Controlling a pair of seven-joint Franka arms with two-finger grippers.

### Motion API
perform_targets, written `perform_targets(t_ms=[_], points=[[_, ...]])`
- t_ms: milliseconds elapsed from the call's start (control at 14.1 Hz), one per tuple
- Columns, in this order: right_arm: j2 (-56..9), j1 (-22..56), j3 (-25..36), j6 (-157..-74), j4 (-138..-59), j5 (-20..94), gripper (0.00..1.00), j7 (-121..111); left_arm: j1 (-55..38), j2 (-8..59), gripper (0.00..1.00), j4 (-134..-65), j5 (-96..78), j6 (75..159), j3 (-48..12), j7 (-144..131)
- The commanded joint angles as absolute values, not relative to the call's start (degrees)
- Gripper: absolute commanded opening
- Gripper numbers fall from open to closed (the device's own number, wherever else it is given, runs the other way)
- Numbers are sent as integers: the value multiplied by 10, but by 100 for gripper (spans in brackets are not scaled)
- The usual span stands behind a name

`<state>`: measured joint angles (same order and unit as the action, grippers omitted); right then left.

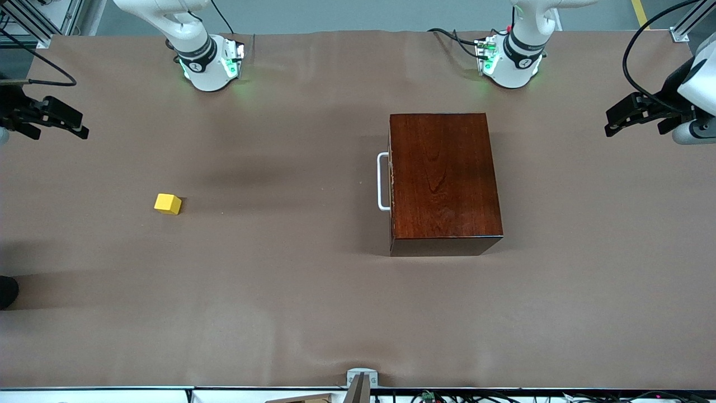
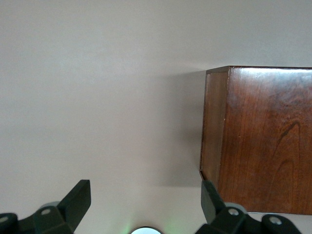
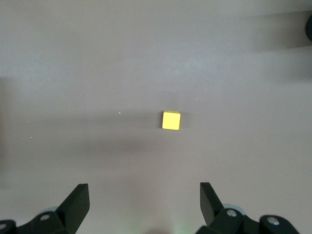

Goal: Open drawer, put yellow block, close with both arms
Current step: 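Reach the left gripper to the white drawer handle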

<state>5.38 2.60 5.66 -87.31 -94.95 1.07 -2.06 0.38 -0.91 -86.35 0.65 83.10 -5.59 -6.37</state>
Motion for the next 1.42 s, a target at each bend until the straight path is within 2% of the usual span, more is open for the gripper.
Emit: perform_targets(t_ms=[0,355,638,780,993,1277,1348], points=[[57,18,52,-872,-951,6,100,-19,7,-5,100,-850,18,818,-63,-66],[57,18,52,-872,-951,6,100,-19,-18,17,100,-826,17,818,-86,-77],[57,18,52,-872,-951,6,100,-19,-103,54,100,-795,49,818,-113,-133],[57,18,52,-872,-951,6,100,-19,-171,96,100,-767,50,820,-113,-221],[57,18,53,-872,-951,6,100,-19,-276,194,100,-704,69,844,-103,-320],[57,18,53,-872,-951,7,100,-19,-373,292,100,-675,82,949,-98,-457],[57,18,53,-872,-951,7,100,-19,-401,315,100,-672,88,972,-80,-491]])
